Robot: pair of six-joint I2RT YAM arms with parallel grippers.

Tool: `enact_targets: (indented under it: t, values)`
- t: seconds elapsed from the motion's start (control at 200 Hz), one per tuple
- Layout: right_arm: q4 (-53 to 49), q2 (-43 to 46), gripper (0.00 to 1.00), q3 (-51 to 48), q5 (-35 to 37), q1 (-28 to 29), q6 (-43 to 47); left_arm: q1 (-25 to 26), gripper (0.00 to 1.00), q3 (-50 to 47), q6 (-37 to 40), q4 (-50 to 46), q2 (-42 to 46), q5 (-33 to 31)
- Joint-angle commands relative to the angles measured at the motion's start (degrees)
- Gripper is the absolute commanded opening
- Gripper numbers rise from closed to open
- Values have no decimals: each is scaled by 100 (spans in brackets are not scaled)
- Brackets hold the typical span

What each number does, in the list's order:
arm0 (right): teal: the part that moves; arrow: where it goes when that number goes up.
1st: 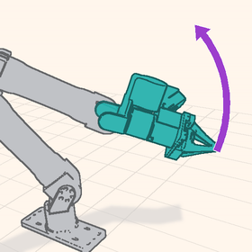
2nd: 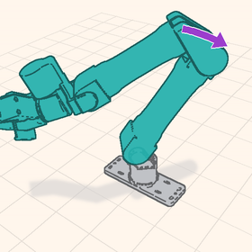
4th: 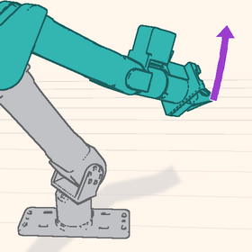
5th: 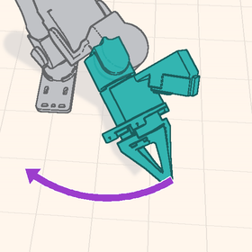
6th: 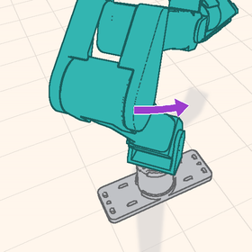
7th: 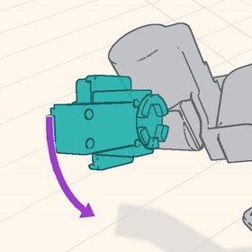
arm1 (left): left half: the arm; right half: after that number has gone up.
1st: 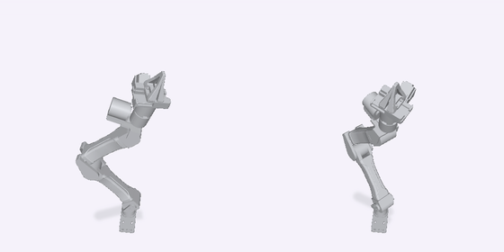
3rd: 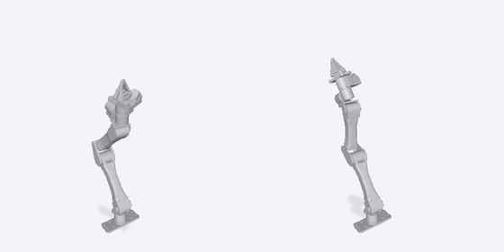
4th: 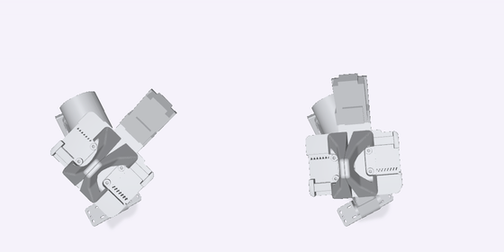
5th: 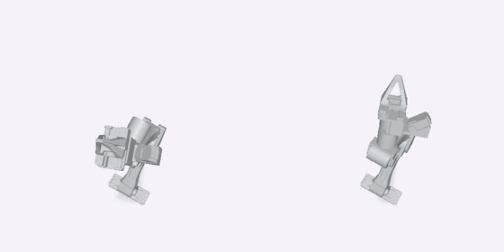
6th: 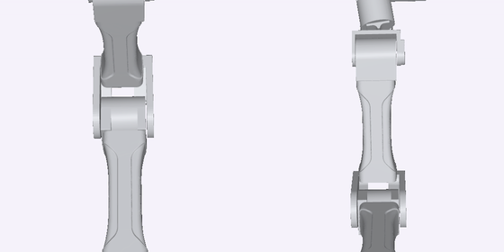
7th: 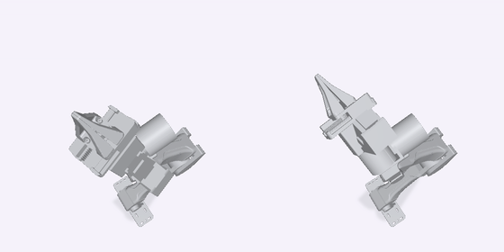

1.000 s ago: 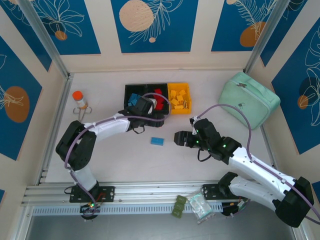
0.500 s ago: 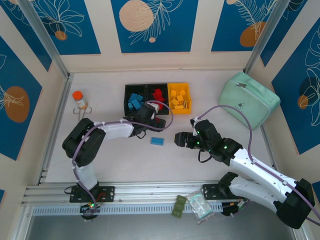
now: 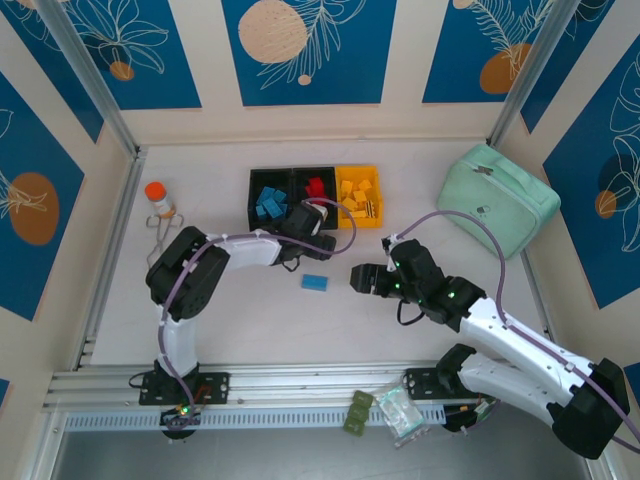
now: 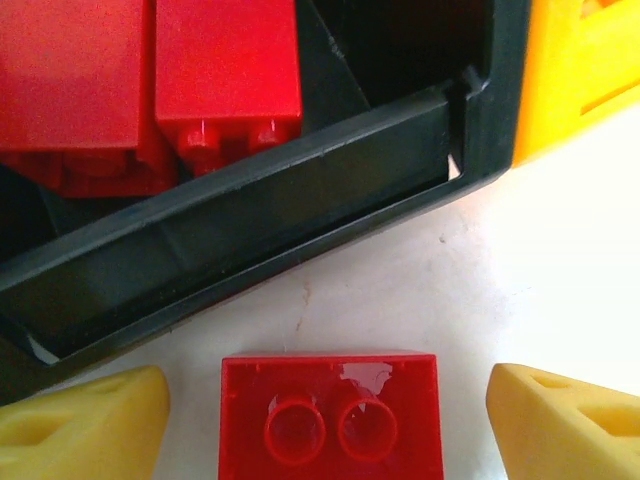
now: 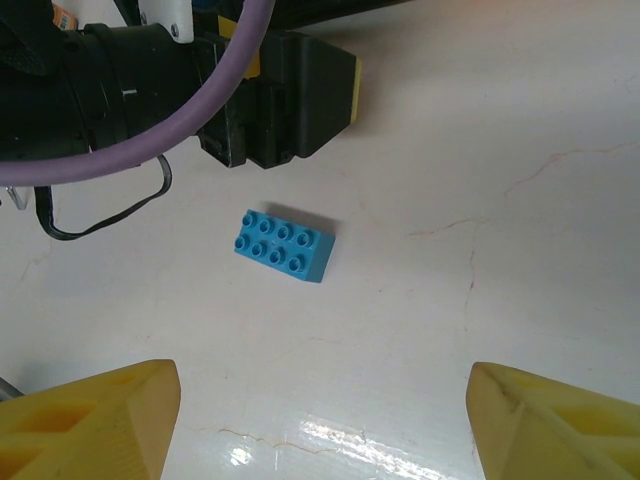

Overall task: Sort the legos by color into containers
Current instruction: Pick up the lego from the center of the table.

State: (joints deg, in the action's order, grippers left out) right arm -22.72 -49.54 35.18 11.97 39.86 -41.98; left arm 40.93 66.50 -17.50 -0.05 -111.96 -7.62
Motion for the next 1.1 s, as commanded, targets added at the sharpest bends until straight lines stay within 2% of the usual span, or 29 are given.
enact_targets:
  t: [0.0,0.075,0.26,0.295,0.445,0.77,1.09]
  values:
    - [-33,108,76,-110,-32,-61,-21,51,78,160,1,-283,-128,-78]
    - [-14,97,76,-141,-54,-105,-43,48,76,142,9,-340,-133,-67]
    - [43,58,76,-195,-98,-154,-88,66,63,105,80,-455,-118,-113]
    - [41,63,76,-192,-106,-163,-95,67,57,85,85,-463,-94,-100]
    - [22,64,75,-197,-98,-170,-121,80,49,6,73,-503,80,-31]
    - [22,96,75,-203,-116,-127,-157,69,46,-174,-214,-891,746,-43]
    - [-112,175,75,-103,-39,-64,-213,-232,46,541,-664,-1958,1018,255]
